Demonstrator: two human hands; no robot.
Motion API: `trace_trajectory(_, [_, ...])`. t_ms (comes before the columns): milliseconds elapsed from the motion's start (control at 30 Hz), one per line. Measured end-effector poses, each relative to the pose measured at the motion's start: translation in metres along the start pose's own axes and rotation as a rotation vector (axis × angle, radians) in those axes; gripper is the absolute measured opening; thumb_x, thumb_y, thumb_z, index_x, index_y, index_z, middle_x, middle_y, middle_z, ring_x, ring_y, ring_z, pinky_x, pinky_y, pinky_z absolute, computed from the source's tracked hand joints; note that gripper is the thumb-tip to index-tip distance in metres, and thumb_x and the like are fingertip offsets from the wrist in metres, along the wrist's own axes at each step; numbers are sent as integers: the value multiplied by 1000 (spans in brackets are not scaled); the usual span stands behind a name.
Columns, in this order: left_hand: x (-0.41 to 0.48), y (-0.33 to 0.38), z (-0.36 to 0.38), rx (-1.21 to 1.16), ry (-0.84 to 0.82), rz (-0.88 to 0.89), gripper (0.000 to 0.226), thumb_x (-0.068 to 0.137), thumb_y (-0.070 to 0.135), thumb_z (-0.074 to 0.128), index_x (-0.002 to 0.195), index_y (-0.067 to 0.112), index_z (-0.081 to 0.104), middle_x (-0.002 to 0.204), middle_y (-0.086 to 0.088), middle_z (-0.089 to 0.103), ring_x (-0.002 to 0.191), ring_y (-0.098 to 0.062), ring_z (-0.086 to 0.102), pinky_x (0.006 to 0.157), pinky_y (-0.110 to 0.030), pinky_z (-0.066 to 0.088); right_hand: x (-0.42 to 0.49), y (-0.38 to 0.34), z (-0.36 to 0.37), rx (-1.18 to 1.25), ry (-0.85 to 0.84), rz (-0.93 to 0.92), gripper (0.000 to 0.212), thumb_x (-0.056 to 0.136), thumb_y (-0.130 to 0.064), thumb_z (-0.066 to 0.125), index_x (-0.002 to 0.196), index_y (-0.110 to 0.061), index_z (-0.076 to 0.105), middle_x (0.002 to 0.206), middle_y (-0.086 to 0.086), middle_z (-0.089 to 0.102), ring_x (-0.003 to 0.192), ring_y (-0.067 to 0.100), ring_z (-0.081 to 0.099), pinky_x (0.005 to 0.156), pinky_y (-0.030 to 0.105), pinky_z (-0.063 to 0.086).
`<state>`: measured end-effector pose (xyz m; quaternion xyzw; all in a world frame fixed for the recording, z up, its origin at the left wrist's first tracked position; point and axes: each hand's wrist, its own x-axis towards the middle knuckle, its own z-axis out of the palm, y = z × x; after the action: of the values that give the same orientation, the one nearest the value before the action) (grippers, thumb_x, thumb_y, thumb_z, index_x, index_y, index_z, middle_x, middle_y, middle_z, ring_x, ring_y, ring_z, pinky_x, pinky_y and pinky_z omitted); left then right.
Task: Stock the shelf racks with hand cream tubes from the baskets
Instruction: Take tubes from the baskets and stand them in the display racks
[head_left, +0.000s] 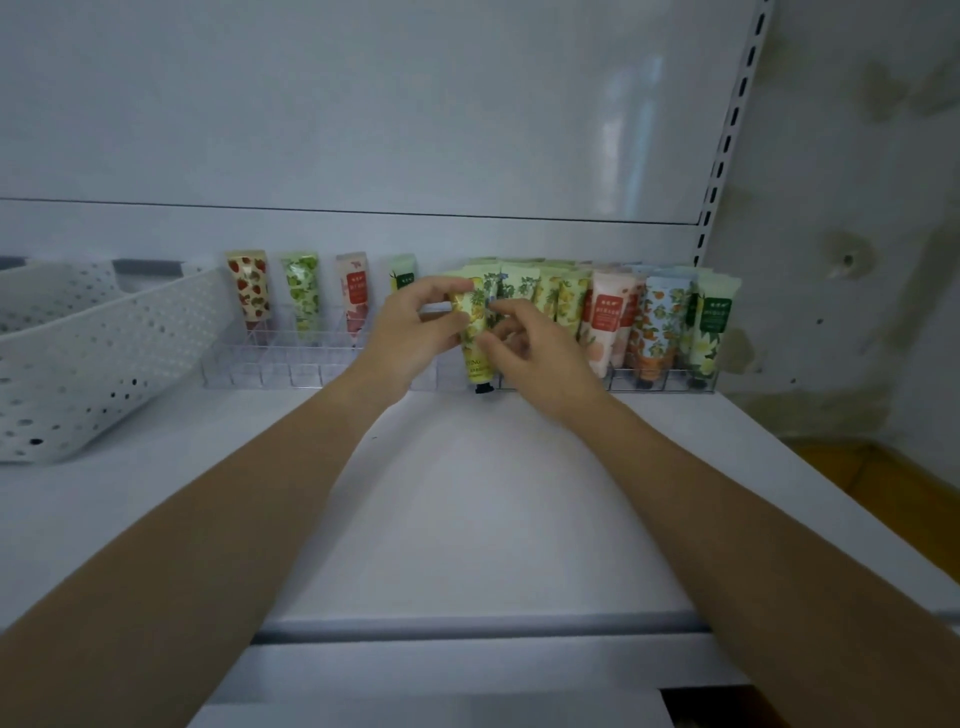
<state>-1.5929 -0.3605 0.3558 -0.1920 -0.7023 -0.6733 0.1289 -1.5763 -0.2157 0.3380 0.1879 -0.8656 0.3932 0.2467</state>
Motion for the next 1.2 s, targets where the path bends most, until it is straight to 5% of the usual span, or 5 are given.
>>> trace_trajectory(333, [-3,10,16,115,-75,201,20,87,4,59,76,19,51,89,8,56,89,-1,55,82,-13,45,-1,-6,-23,102,157,37,45,85,-16,64,126,-10,47,80,-19,47,60,-5,49,58,15,41])
trace_trajectory(467, [-12,-4,25,534,-249,326,10,88,8,58,98,10,57,109,-5,57,105,-14,51,92,-23,37,-7,11,-61,78,302,86,45,84,-16,65,126,-13,46,83,-19,50,62,-18,52,50,2,40])
trace_trajectory(700, [-17,-25,32,1031,-422,378,32,90,16,52,121,8,56,119,-10,55,111,-24,47,96,-26,29,-37,46,-96,83,604,286,65,86,-16,62,140,-13,26,104,2,60,79,8,56,68,13,42])
trace_trajectory(867, [-19,-25,30,1014,-390,385,27,89,9,51,114,6,60,116,-9,59,109,-24,50,95,-27,33,-31,35,-83,133,509,206,71,86,-10,61,144,-15,20,115,5,58,92,17,62,81,36,54])
trace_trajectory(1200, [-17,-25,23,974,-250,315,27,89,5,47,110,6,64,113,-12,62,107,-28,54,90,-33,42,-1,16,-29,-296,154,86,83,90,-17,57,149,-24,-1,121,14,54,77,21,55,65,28,38])
